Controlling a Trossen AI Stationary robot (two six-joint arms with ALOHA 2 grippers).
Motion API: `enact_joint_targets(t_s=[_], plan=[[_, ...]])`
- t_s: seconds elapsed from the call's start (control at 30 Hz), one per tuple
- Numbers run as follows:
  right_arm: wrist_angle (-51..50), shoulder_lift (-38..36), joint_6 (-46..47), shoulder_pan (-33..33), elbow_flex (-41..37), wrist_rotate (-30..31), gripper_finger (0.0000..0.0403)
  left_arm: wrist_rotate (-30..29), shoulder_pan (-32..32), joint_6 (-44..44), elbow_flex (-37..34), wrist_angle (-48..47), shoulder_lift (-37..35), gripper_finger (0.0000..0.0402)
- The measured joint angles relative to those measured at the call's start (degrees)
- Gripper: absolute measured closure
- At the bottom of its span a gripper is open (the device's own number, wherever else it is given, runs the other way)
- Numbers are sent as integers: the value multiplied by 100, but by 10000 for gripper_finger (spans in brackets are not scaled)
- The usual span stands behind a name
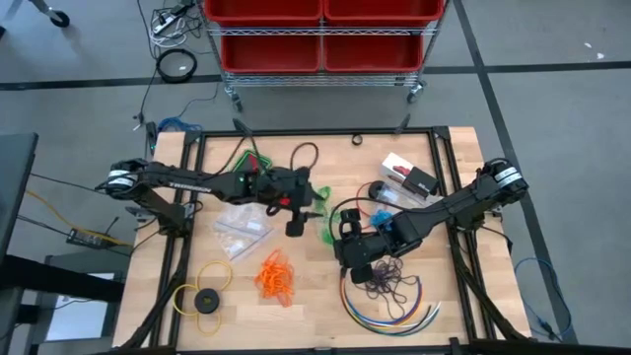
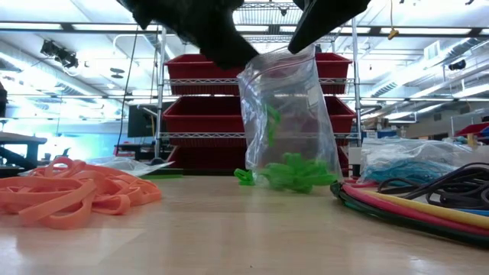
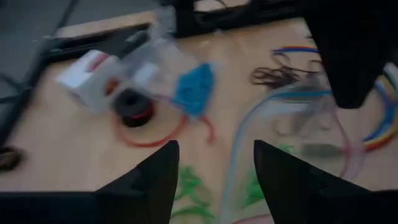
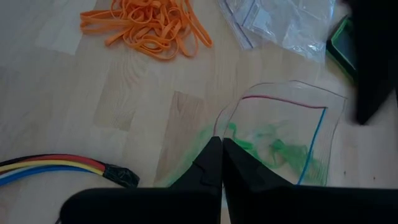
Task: Sort rubber bands
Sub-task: Put the green rubber band into the transparent zip bag
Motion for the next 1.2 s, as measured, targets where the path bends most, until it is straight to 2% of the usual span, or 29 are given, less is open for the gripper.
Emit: enact_joint_targets(t_s=[0.2, 0.27, 0.37, 0.43, 0.57, 0.7, 0.83, 0.93, 1.2], plan=[[-43, 0, 39, 7, 0, 0, 403, -1019, 243, 539, -3, -197, -744, 188], [-67, 0, 44, 10, 0, 0, 403, -1073, 446, 644, -10, -549, -962, 188], [-102, 0, 70, 17, 0, 2, 403, -802, 752, 644, -64, -821, -1066, 188], [-187, 0, 128, 17, 0, 47, 403, -422, 912, 542, -344, -910, -1083, 188], [-492, 0, 474, 11, 0, 351, 403, 190, 1091, 268, -1282, 95, -966, 188], [-593, -37, 560, -28, 0, 329, 403, 455, 1130, -39, -2397, 1814, -653, 188], [-669, -135, 549, -88, 2, 331, 403, 819, 1135, -318, -3001, 3167, -127, 188], [-714, -268, 551, -181, 0, 355, 403, 1172, 1130, -409, -3013, 3505, 396, 188], [-677, -586, 549, -297, 2, 304, 403, 1187, 1141, -173, -2457, 3605, 1581, 188]])
